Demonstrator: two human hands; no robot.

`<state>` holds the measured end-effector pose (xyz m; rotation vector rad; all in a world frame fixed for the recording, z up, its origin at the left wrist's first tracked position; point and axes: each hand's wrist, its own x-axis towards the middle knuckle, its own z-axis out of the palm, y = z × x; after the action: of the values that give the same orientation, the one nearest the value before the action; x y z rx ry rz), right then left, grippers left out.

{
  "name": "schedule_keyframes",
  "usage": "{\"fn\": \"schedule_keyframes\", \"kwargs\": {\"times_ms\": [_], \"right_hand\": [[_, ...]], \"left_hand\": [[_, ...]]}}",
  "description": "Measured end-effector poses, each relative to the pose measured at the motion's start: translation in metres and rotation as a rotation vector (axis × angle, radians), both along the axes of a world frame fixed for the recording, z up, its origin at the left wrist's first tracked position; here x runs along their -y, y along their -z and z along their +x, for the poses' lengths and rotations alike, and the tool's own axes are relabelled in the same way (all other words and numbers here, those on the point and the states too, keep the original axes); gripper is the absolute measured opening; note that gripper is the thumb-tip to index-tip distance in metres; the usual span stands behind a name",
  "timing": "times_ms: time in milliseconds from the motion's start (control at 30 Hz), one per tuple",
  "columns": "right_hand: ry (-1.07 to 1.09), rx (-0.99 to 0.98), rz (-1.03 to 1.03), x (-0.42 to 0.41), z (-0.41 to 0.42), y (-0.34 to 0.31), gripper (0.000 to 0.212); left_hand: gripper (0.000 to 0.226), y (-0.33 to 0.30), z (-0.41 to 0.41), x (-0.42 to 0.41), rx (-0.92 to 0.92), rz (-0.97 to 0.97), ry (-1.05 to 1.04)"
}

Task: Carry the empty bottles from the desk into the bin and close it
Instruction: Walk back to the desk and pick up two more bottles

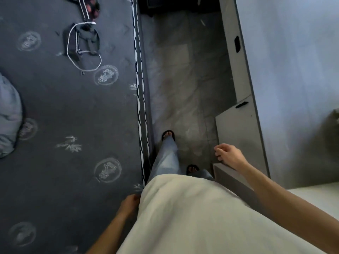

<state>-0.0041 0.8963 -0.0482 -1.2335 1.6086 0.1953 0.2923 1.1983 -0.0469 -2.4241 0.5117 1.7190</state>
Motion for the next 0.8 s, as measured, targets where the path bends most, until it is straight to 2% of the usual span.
{"fn": "schedule_keyframes", "kwargs": {"times_ms": [100, 367, 567, 700, 800], "right_hand": [[-0.025, -0.066, 0.011, 0.031, 0.02, 0.001, 0.02], [-0.046, -0.217, 0.154, 0.07, 0.029, -0.002, 0.025], [0.101, -0.244, 0.275, 0.113, 0.037, 0.002, 0.034], [0.152, -0.231, 0.256, 0.189, 0.051, 0.012, 0.034], [0.089, -0.214, 0.196, 0.258, 0.067, 0.014, 0.028]], "left_hand": [[0.02, 0.004, 0.042, 0.062, 0.036, -0.001, -0.051], [0.013, 0.001, 0.122, 0.293, 0.033, -0.202, 0.113], [0.016, 0.002, 0.144, 0.449, -0.002, -0.308, 0.198], [0.013, 0.008, 0.157, 0.52, -0.009, -0.3, 0.219], [0.01, 0.006, 0.171, 0.543, 0.005, -0.295, 0.203]]}}
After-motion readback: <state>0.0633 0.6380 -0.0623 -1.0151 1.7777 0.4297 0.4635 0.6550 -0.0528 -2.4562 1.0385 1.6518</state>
